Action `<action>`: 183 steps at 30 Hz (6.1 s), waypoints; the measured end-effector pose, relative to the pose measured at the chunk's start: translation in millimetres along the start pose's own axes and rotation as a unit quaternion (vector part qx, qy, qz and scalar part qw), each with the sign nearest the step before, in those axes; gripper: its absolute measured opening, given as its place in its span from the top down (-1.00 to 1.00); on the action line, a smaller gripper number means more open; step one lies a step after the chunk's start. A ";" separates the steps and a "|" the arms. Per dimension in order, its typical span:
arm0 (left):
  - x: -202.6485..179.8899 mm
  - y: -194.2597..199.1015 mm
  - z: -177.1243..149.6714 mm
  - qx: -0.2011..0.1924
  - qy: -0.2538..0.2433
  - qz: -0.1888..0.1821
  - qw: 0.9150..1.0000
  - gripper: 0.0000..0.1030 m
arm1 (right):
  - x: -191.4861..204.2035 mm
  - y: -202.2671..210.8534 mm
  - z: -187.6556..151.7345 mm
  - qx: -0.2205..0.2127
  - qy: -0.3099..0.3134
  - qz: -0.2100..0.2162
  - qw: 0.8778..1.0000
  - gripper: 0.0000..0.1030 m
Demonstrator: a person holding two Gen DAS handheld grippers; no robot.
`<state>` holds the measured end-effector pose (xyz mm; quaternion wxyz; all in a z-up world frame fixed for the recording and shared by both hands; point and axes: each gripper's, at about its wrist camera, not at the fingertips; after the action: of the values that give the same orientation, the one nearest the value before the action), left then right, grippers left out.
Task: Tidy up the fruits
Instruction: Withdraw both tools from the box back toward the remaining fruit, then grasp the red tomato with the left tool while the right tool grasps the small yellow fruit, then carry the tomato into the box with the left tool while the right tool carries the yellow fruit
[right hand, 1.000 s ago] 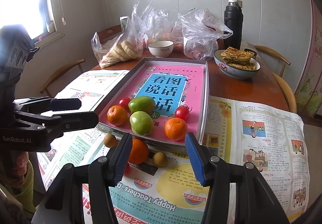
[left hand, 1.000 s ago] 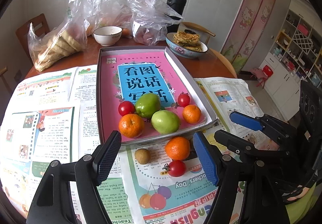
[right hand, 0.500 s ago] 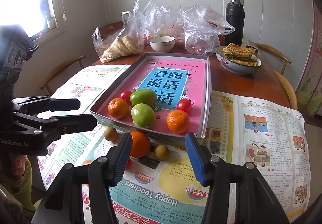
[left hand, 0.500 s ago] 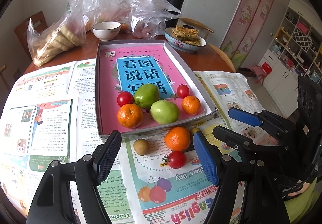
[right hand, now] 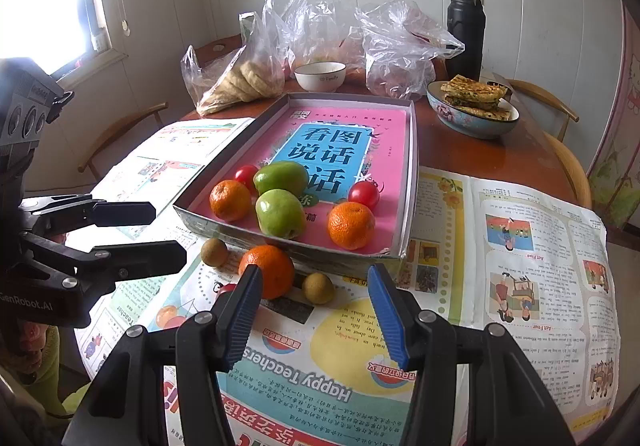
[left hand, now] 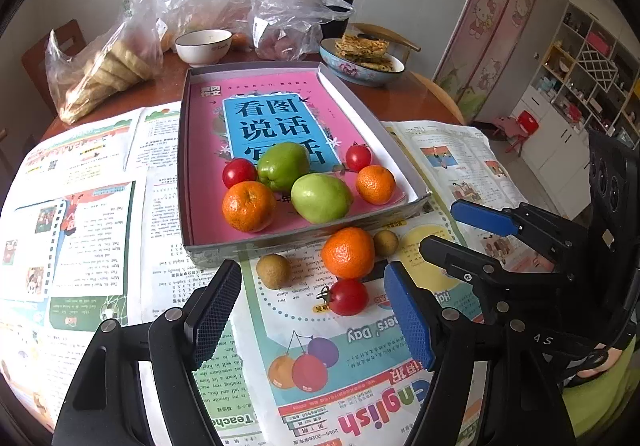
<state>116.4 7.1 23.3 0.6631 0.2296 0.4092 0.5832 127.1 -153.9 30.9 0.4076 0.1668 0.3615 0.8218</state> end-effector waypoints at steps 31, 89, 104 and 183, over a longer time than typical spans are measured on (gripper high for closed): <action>-14.8 -49.6 -28.4 0.056 -0.044 -0.021 0.997 -0.30 | -2.4 -34.5 -15.6 0.047 0.021 0.012 0.999 -0.05; -5.8 -52.6 -21.0 0.055 -0.027 -0.028 0.998 0.35 | -5.1 -51.8 -11.6 0.045 0.034 0.029 0.998 0.55; 37.0 -13.3 -1.5 -0.006 0.034 -0.008 0.999 0.35 | 0.8 -36.4 -5.3 0.022 0.037 0.032 0.999 0.55; 67.0 -54.0 58.2 -0.015 0.060 0.013 0.998 0.35 | -44.4 -51.4 14.0 0.005 -0.020 -0.012 1.000 0.55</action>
<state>194.1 70.0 -4.8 0.6329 0.1899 0.4367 0.6105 190.4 -161.7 3.8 0.4236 0.1814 0.3595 0.8115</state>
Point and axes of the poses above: each gripper's, at about its wrist camera, not at the fingertips, and y roughly against the way its jaws point, x to its left, z to its top, and after that the axes turned 7 degrees about y, right-handed
